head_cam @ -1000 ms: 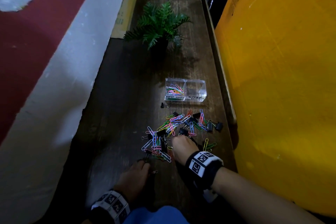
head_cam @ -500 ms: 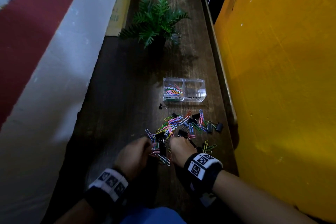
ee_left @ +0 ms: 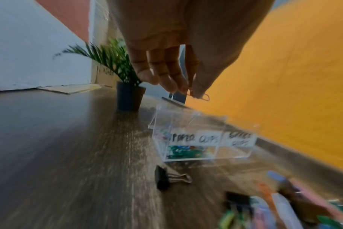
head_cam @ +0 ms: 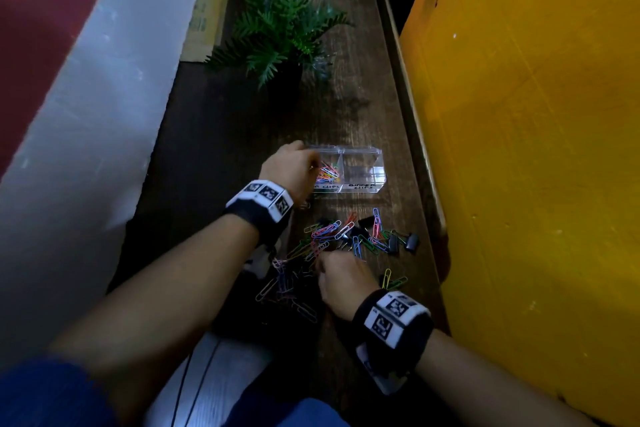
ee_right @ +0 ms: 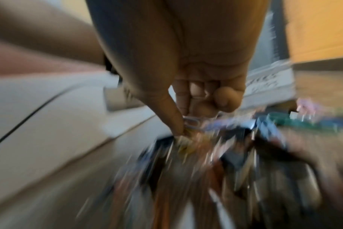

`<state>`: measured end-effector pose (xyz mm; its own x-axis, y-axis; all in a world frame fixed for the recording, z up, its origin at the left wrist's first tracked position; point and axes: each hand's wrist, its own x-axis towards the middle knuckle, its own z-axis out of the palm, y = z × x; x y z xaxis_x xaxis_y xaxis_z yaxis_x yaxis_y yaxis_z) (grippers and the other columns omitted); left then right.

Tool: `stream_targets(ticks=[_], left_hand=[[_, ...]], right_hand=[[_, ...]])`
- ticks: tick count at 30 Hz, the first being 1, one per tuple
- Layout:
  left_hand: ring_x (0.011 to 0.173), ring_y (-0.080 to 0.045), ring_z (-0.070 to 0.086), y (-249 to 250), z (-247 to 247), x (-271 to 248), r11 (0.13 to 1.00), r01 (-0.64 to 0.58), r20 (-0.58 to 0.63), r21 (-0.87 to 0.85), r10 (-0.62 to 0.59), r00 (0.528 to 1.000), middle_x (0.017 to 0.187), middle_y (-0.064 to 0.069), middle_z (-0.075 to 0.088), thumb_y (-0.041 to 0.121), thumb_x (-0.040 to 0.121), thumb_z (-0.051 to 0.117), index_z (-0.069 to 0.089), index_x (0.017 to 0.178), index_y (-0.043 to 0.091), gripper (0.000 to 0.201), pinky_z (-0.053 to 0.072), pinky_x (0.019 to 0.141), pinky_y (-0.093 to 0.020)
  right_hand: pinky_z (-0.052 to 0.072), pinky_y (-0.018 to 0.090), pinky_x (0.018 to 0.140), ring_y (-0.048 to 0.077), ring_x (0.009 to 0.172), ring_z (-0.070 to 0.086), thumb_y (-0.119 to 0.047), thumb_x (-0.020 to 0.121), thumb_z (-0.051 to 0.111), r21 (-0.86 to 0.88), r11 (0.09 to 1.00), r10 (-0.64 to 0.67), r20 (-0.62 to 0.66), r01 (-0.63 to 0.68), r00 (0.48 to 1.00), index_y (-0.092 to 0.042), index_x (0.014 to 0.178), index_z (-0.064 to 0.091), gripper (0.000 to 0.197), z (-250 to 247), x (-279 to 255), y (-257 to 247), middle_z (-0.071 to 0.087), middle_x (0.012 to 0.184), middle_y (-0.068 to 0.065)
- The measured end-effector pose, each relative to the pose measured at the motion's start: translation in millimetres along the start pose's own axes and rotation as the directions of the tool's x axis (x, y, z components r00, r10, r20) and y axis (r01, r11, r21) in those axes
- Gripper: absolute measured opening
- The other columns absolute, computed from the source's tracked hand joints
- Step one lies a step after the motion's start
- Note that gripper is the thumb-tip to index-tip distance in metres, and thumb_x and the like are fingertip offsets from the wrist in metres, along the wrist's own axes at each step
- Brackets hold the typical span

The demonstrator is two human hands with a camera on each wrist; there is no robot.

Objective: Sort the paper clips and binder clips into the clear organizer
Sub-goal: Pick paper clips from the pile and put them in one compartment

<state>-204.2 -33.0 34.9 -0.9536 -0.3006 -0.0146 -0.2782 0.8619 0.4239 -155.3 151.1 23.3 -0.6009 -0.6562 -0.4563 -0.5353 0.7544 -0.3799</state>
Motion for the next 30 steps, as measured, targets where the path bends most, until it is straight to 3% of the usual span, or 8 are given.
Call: stream_targets(ticks=[3, 6, 9, 12, 19, 23, 27, 30], left_hand=[[0.101, -0.026, 0.051, 0, 5, 13, 0.998, 0.014, 0.086, 0.062, -0.019, 0.996, 0.102, -0.004, 0.053, 0.026, 0.093, 0.048, 0.065, 0.108, 0.026, 0.023, 0.047, 0.079, -0.037], [0.105, -0.025, 0.05, -9, 10, 6, 0.999, 0.052, 0.036, -0.013, -0.052, 0.998, 0.108, -0.004, 0.054, 0.02, 0.09, 0.049, 0.062, 0.116, 0.026, 0.03, 0.047, 0.084, -0.04], [0.095, -0.025, 0.055, -25, 11, -28, 0.979, 0.077, -0.091, -0.187, -0.095, 0.991, 0.101, -0.004, 0.057, 0.014, 0.084, 0.053, 0.065, 0.109, 0.023, 0.03, 0.05, 0.076, -0.039], [0.085, -0.026, 0.06, -45, 16, -86, 0.952, 0.084, -0.075, -0.294, -0.111, 0.991, 0.095, -0.004, 0.059, 0.005, 0.077, 0.058, 0.068, 0.101, 0.018, 0.028, 0.051, 0.075, -0.035], [0.08, -0.016, 0.065, -72, 44, -203, 0.924, 0.253, 0.08, -0.287, -0.24, 0.967, 0.093, 0.005, 0.064, 0.023, 0.074, 0.055, 0.07, 0.091, 0.026, 0.022, 0.046, 0.072, -0.019], [0.073, -0.006, 0.059, -65, 52, -235, 0.957, 0.121, 0.086, -0.264, -0.101, 0.991, 0.088, 0.006, 0.065, 0.031, 0.077, 0.049, 0.063, 0.091, 0.03, 0.021, 0.04, 0.065, -0.011], [0.072, -0.01, 0.056, -51, 66, -256, 0.983, -0.099, 0.148, -0.153, 0.122, 0.981, 0.083, 0.008, 0.06, 0.04, 0.079, 0.053, 0.062, 0.086, 0.029, 0.016, 0.039, 0.064, -0.021], [0.064, -0.008, 0.052, -43, 72, -266, 0.988, -0.147, 0.158, -0.052, 0.153, 0.976, 0.074, 0.009, 0.057, 0.048, 0.073, 0.051, 0.063, 0.079, 0.03, 0.022, 0.032, 0.058, -0.021]], right_hand=[[0.049, 0.03, 0.07, 0.026, 0.083, 0.064, -0.022, 0.089, 0.055, 0.046, 0.999, 0.0, -0.088, 0.005, 0.996, -0.019, 0.088, 0.066, 0.011, -27, 19, 5, 0.068, 0.088, 0.005], [0.05, 0.028, 0.071, 0.024, 0.081, 0.064, -0.028, 0.09, 0.056, -0.008, 0.999, -0.039, -0.216, 0.038, 0.976, -0.019, 0.092, 0.069, 0.015, -59, 46, 9, 0.071, 0.087, 0.003], [0.054, 0.033, 0.077, 0.019, 0.079, 0.063, -0.024, 0.091, 0.057, -0.019, 0.997, -0.08, -0.297, 0.078, 0.951, -0.017, 0.091, 0.07, 0.014, -85, 76, 9, 0.069, 0.086, 0.002], [0.048, 0.028, 0.078, 0.017, 0.085, 0.058, -0.026, 0.091, 0.059, -0.091, 0.992, -0.112, -0.35, 0.085, 0.93, -0.019, 0.099, 0.07, 0.016, -101, 105, 6, 0.066, 0.094, 0.003], [0.042, 0.038, 0.088, 0.032, 0.107, 0.05, -0.026, 0.094, 0.052, -0.281, 0.96, -0.061, -0.217, -0.002, 0.974, -0.02, 0.115, 0.064, 0.025, -97, 136, -5, 0.059, 0.114, 0.012], [0.036, 0.038, 0.093, 0.023, 0.108, 0.051, -0.027, 0.091, 0.055, -0.221, 0.962, -0.227, -0.329, 0.159, 0.916, -0.02, 0.116, 0.062, 0.027, -79, 111, -2, 0.063, 0.114, 0.002], [0.04, 0.034, 0.073, 0.024, 0.082, 0.056, -0.023, 0.084, 0.058, -0.148, 0.929, -0.369, -0.36, 0.338, 0.857, -0.017, 0.088, 0.067, 0.011, -30, 45, 6, 0.063, 0.083, 0.001], [0.04, 0.029, 0.066, 0.018, 0.072, 0.055, -0.026, 0.08, 0.056, -0.134, 0.906, -0.422, -0.308, 0.4, 0.853, -0.022, 0.085, 0.067, 0.012, 18, -10, 16, 0.06, 0.077, -0.004]])
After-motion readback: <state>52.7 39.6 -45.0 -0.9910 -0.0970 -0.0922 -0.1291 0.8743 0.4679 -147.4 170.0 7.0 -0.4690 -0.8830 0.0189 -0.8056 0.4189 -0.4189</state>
